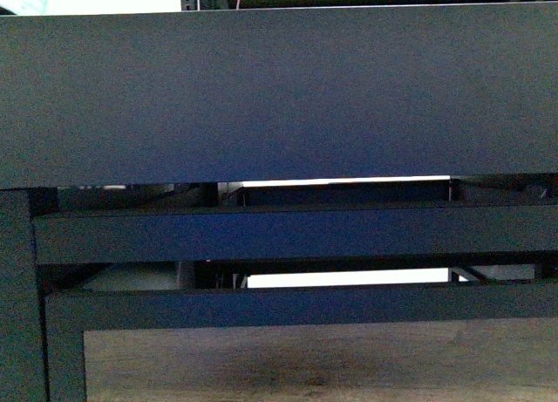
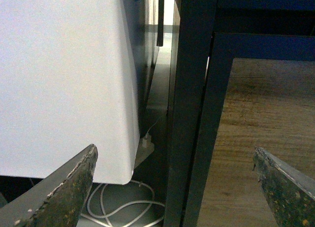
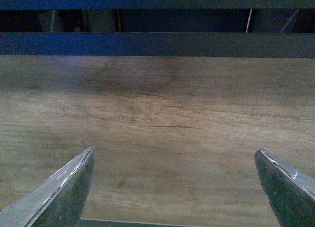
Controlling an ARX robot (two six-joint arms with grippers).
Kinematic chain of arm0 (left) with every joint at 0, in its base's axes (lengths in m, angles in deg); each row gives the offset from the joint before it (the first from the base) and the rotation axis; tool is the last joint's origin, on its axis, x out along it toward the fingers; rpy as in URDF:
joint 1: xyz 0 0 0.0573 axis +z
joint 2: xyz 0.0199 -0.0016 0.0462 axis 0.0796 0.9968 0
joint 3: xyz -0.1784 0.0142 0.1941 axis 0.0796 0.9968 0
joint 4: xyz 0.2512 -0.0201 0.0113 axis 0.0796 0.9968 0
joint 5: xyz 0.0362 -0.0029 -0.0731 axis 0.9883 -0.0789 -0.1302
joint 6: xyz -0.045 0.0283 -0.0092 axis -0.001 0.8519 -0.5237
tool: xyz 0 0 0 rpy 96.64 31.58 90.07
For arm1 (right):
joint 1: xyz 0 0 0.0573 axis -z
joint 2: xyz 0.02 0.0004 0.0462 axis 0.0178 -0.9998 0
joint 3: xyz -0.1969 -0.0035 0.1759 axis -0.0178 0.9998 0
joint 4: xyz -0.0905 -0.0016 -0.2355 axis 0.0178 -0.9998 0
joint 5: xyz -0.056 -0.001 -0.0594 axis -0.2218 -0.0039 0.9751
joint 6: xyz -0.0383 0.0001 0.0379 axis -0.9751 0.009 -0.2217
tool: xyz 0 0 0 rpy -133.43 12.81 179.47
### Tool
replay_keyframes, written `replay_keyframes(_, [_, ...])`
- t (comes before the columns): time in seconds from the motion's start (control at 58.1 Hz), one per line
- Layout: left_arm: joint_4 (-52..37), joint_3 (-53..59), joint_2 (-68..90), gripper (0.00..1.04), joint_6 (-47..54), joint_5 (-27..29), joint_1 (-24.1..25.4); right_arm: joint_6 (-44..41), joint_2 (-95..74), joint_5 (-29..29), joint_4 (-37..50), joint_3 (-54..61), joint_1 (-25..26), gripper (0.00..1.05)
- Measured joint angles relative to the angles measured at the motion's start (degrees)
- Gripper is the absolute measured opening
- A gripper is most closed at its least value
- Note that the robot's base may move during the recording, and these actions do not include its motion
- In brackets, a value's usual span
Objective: Pick lemon from shelf
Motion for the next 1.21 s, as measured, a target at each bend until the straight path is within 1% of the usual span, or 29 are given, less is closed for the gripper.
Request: replay_keyframes(1.205, [0.00, 0.00, -0.04, 0.97, 0.02, 0.00, 0.00, -0.02, 0.04, 0.15, -0.02, 0.00, 0.00, 0.97])
